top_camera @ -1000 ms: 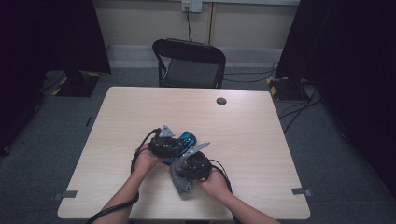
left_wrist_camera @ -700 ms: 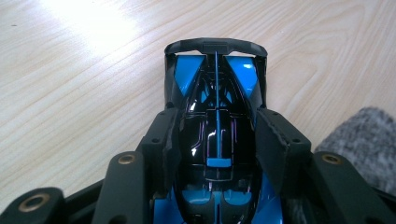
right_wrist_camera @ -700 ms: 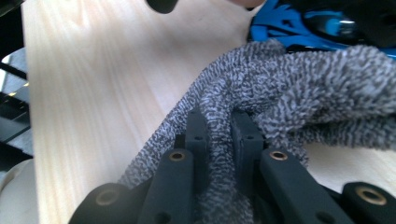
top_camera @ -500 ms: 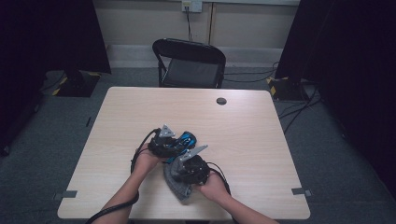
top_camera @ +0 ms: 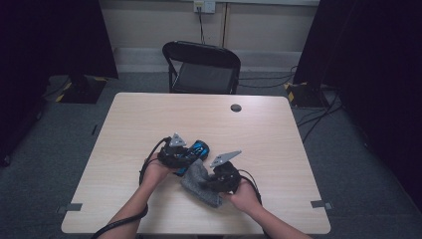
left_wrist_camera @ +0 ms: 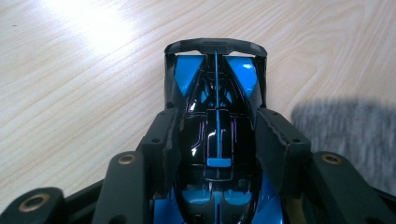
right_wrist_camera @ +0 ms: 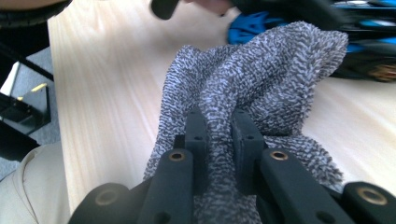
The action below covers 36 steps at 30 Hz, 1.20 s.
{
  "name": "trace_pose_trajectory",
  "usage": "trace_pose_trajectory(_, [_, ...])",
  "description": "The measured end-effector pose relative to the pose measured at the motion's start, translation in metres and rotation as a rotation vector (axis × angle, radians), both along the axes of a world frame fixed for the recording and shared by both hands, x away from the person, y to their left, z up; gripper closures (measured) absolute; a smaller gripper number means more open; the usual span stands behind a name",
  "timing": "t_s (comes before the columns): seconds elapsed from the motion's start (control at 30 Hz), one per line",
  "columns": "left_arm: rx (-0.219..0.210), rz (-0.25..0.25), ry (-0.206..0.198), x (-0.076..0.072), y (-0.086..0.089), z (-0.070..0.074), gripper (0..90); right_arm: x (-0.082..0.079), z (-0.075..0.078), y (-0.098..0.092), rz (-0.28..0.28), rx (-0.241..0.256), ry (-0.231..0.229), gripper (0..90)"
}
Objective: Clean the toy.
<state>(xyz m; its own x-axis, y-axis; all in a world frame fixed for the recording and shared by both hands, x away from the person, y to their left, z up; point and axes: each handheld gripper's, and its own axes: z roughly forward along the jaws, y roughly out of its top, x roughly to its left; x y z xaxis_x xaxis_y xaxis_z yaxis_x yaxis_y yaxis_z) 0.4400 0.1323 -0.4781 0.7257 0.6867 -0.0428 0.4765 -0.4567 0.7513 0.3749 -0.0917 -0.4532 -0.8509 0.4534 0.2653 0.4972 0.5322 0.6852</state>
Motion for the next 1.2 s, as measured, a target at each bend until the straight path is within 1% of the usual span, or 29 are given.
trace_pose_trajectory(0.07, [0.003, 0.001, 0.001, 0.0, 0.0, 0.0, 50.8, 0.003, 0.003, -0.008, -0.023, 0.0, -0.013, 80.1])
trace_pose_trajectory(0.1, [0.003, 0.001, 0.001, 0.0, 0.0, 0.0, 50.8, 0.003, 0.003, -0.008, -0.023, 0.0, -0.013, 80.1])
trace_pose_trajectory(0.13, [0.005, -0.001, 0.002, 0.0, 0.0, 0.0, 50.8, 0.007, 0.006, -0.016, -0.051, 0.007, -0.019, 80.1])
trace_pose_trajectory(0.27, [0.01, -0.002, 0.003, 0.0, 0.0, 0.001, 50.8, 0.016, 0.01, -0.029, -0.113, 0.024, -0.027, 80.1])
trace_pose_trajectory(0.3, [0.01, -0.002, 0.003, 0.0, 0.0, 0.001, 50.8, 0.016, 0.01, -0.029, -0.113, 0.024, -0.027, 80.1])
trace_pose_trajectory(0.33, [0.009, -0.002, 0.004, 0.0, 0.0, 0.001, 50.8, 0.021, 0.009, -0.035, -0.143, 0.019, -0.035, 80.1])
trace_pose_trajectory(0.37, [0.009, -0.002, 0.004, 0.0, 0.0, 0.001, 50.8, 0.021, 0.009, -0.035, -0.143, 0.019, -0.035, 80.1])
trace_pose_trajectory(0.4, [0.009, -0.003, 0.002, 0.0, 0.0, 0.001, 50.8, 0.026, 0.008, -0.04, -0.167, 0.017, -0.036, 80.1])
trace_pose_trajectory(0.43, [0.009, -0.003, 0.002, 0.0, 0.0, 0.001, 50.8, 0.026, 0.008, -0.04, -0.167, 0.017, -0.036, 80.1])
trace_pose_trajectory(0.47, [0.008, -0.003, 0.002, 0.0, 0.0, 0.0, 50.8, 0.03, 0.006, -0.045, -0.196, 0.008, -0.044, 80.1])
trace_pose_trajectory(0.53, [0.009, -0.003, 0.001, 0.0, 0.0, 0.001, 50.8, 0.035, 0.004, -0.051, -0.23, 0.013, -0.041, 80.1])
trace_pose_trajectory(0.6, [0.008, -0.003, 0.001, 0.0, 0.0, 0.0, 50.8, 0.04, 0.003, -0.057, -0.256, 0.014, -0.035, 80.0])
trace_pose_trajectory(0.63, [0.008, -0.003, 0.001, 0.0, 0.0, 0.0, 50.8, 0.04, 0.003, -0.057, -0.256, 0.014, -0.035, 80.0])
trace_pose_trajectory(0.67, [0.011, -0.003, -0.003, 0.0, 0.0, 0.0, 50.8, 0.044, 0.002, -0.061, -0.282, 0.011, -0.041, 80.0])
trace_pose_trajectory(0.7, [0.009, -0.002, 0.002, 0.0, 0.0, 0.0, 50.8, 0.044, 0.002, -0.061, -0.282, 0.011, -0.041, 80.0])
trace_pose_trajectory(0.77, [0.007, 0.001, 0.002, 0.0, 0.0, 0.0, 50.8, 0.051, 0.0, -0.063, -0.31, 0.0, -0.038, 80.0])
trace_pose_trajectory(0.87, [0.008, 0.0, 0.001, 0.0, 0.0, 0.0, 50.8, 0.054, -0.003, -0.061, -0.332, -0.032, -0.056, 80.1])
trace_pose_trajectory(0.97, [0.008, 0.0, 0.002, 0.0, 0.0, 0.0, 50.8, 0.059, -0.005, -0.059, -0.358, -0.045, -0.055, 80.1])
trace_pose_trajectory(1.0, [0.006, 0.001, 0.001, 0.0, 0.0, 0.0, 50.8, 0.06, -0.006, -0.059, -0.361, -0.042, -0.053, 80.0])
trace_pose_trajectory(1.03, [0.01, -0.001, -0.002, 0.0, 0.0, 0.0, 50.8, 0.062, -0.007, -0.058, -0.364, -0.049, -0.053, 80.0])
trace_pose_trajectory(1.07, [0.01, 0.0, -0.001, 0.0, 0.0, 0.001, 50.8, 0.063, -0.007, -0.057, -0.365, -0.064, -0.063, 80.0])
trace_pose_trajectory(1.13, [0.009, 0.0, -0.001, 0.0, 0.0, 0.0, 50.8, 0.065, -0.009, -0.053, -0.36, -0.077, -0.058, 80.0])
trace_pose_trajectory(1.2, [0.01, -0.001, -0.002, 0.0, 0.0, 0.0, 50.8, 0.066, -0.012, -0.05, -0.358, -0.101, -0.064, 80.0])
